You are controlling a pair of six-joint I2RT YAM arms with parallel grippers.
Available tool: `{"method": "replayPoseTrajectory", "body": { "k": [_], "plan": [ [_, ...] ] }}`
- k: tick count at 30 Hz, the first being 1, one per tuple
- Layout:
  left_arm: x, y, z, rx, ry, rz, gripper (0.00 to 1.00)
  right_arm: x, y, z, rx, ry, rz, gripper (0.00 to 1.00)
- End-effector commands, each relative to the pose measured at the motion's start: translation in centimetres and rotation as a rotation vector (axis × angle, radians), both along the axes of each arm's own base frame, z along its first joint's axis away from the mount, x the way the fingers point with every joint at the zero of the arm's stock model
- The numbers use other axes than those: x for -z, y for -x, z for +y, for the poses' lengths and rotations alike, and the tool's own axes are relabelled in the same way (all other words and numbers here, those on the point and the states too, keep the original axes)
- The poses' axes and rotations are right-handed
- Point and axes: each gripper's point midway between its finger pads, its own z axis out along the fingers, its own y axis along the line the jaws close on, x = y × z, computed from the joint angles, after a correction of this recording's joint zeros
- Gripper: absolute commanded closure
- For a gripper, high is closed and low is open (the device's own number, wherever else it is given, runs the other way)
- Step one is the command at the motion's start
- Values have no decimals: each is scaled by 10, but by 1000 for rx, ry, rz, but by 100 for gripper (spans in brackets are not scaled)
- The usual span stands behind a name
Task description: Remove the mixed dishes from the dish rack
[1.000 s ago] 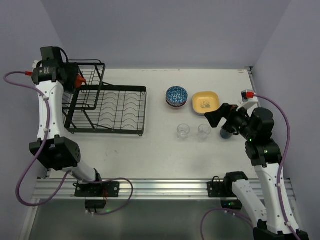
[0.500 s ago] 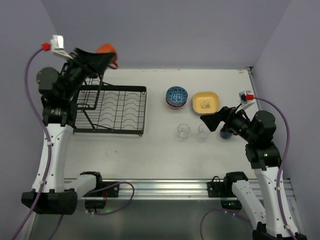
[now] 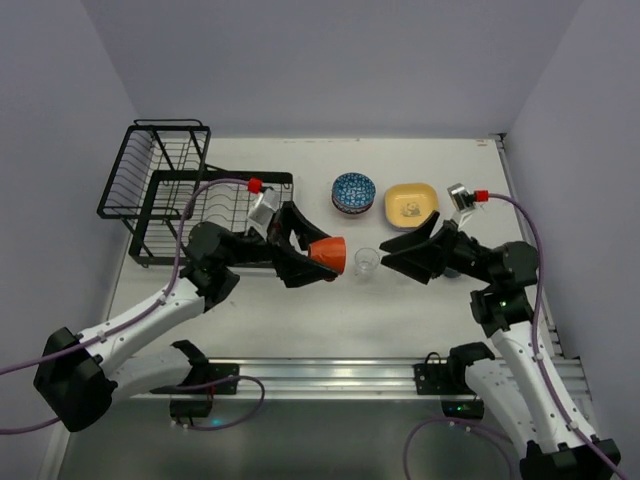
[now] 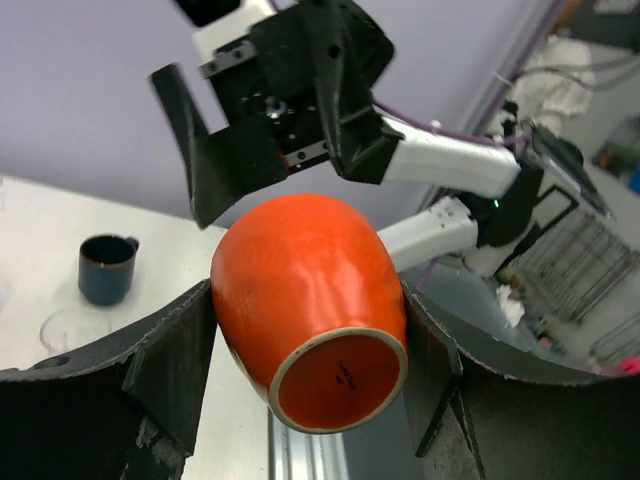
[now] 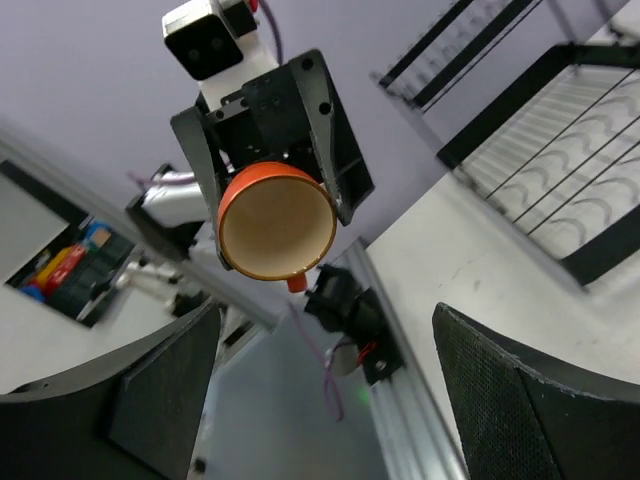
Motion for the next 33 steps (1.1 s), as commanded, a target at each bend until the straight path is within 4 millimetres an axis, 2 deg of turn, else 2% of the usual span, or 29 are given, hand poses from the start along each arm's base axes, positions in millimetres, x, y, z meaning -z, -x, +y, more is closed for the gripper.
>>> {"method": "replayPoseTrajectory", "body": {
  "k": [1,3,6,9,16,24,26,27,28,29,33],
  "plan": [
    [-22,36,5,53,138,-347,100,-13,18,13,-91,-51,73,13],
    [-16,45,2,72,137,-403,100,-8,19,18,-99,-63,141,15],
    [-3,42,-3,39,126,-487,100,-12,38,29,-167,-101,188,17],
    [3,43,-9,51,118,-526,100,-18,47,33,-188,-110,187,20],
    [-1,51,-24,113,139,-557,100,-16,55,44,-221,-107,202,30],
    [8,45,-35,110,123,-537,100,-17,63,65,-287,-96,204,44],
    [8,44,-36,106,121,-542,100,-15,62,67,-282,-86,210,63],
    [9,44,-36,107,116,-545,100,-16,61,67,-270,-88,204,75],
    [11,43,-36,107,113,-542,100,-13,59,67,-257,-82,212,92],
    [11,43,-36,106,112,-542,100,-14,58,66,-246,-82,212,100],
    [15,43,-37,111,102,-524,99,-16,56,65,-224,-79,183,100]
  ]
}}
